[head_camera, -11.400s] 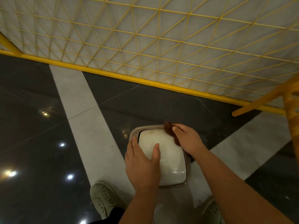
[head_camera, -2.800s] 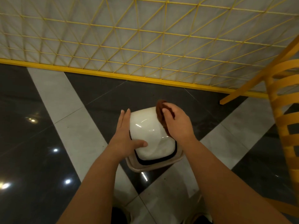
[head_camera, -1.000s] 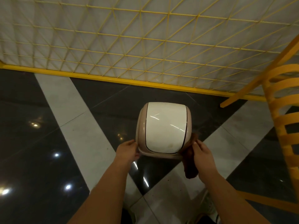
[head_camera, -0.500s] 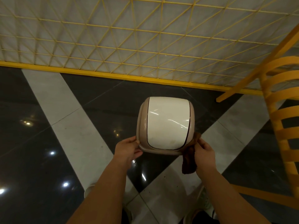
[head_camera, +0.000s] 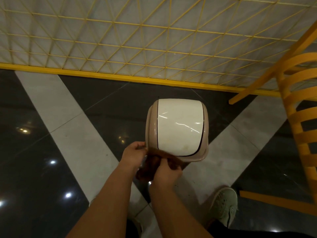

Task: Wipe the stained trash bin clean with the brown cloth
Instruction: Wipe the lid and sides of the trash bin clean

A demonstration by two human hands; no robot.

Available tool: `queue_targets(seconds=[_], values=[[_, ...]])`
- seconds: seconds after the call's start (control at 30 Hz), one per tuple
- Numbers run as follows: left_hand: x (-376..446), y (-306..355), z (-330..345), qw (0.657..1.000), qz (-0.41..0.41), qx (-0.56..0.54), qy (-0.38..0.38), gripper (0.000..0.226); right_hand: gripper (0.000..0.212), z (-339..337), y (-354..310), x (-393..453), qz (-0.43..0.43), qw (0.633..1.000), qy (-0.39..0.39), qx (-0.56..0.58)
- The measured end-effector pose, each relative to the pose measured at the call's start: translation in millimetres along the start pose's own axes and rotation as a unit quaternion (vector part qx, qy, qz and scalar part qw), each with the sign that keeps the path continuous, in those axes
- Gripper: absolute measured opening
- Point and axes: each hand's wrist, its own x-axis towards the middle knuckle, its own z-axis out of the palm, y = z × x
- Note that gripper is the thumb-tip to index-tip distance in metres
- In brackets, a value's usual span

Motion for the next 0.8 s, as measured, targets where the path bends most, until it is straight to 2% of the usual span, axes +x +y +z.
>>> queue_targets(seconds=[0.17,0.3,0.37,0.5,0.67,0.8], values=[[-1,1,3,1.000,-0.007,-0.019,0.004,0.027,0.042,12,19,-1,0.063,0.996,-0.057,-0.026],[2,0,3,1.000,0.023,-0.001,0.006,0.018,0.037,-19,-5,15,0.036,0.992,-0.102,-0.065],[4,0,2,1.000,0.029,0.010,0.002,0.013,0.037,-41,-25,27,0.004,0.992,-0.090,-0.089],[6,-2,4,0.999,0.034,0.014,0.007,0.010,0.024,-79,-68,48,-0.048,0.992,-0.060,-0.098],[6,-7,7,0.998,0.052,0.020,0.040,0.012,0.034,-96,-112,72,-0.076,0.992,0.002,-0.100],[2,-8,6,0.998,0.040,0.043,0.037,0.013,0.030,-97,-129,70,-0.099,0.990,-0.033,-0.100]])
